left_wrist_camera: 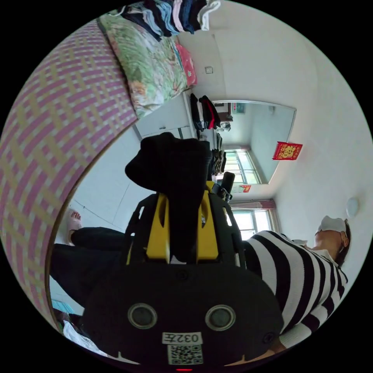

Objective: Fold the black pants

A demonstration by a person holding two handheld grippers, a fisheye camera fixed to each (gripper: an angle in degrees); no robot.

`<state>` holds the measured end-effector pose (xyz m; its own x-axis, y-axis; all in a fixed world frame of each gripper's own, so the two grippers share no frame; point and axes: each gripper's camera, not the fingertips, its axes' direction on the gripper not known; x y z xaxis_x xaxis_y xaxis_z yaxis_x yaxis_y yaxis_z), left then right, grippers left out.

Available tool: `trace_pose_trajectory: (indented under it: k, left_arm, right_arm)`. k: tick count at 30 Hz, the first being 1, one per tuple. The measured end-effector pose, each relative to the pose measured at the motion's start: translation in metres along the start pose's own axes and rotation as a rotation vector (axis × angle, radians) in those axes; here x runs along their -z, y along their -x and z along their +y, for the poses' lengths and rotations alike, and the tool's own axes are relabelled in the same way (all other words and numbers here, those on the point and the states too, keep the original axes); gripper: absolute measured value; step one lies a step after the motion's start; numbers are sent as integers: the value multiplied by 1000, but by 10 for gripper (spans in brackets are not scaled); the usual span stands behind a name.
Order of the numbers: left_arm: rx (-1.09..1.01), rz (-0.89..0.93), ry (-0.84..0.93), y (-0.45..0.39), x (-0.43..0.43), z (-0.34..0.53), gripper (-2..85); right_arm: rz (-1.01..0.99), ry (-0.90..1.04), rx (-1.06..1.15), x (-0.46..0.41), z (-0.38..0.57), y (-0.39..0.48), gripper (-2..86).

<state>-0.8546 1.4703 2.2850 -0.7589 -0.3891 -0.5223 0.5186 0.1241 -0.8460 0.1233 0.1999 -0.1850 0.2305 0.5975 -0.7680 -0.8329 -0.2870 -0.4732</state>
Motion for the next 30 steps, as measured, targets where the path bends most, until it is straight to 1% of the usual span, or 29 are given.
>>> trace_pose_trajectory:
  k: [4,7,11,16,18,22,27,30]
  left_arm:
    - [1,22,51,51,-47,-44,65]
    - [-18,-11,101,87,-70,-77,64]
    - [-33,-13,112,136,-84,-116,64]
    - [-66,37,71,214,-97,-183,64]
    - [-49,66,49,237,-101,-209,64]
    - [-135,71,14,271,-109,-267,64]
    - [-154,64,-54,309,-108,-319,64]
    - [-151,63,-151,332,-93,-336,65]
  right_arm:
    - [-2,-85,-29,66,20,-5,86]
    - [-12,-114,-70,98,27,-8,86]
    - [-12,-124,-79,128,22,1,86]
    - [42,-94,-30,175,-19,31,86]
    - [61,-78,-29,193,-38,46,86]
    - [138,-42,84,237,-81,89,86]
    - [102,-31,115,275,-122,124,86]
    - [56,12,181,293,-154,148,86]
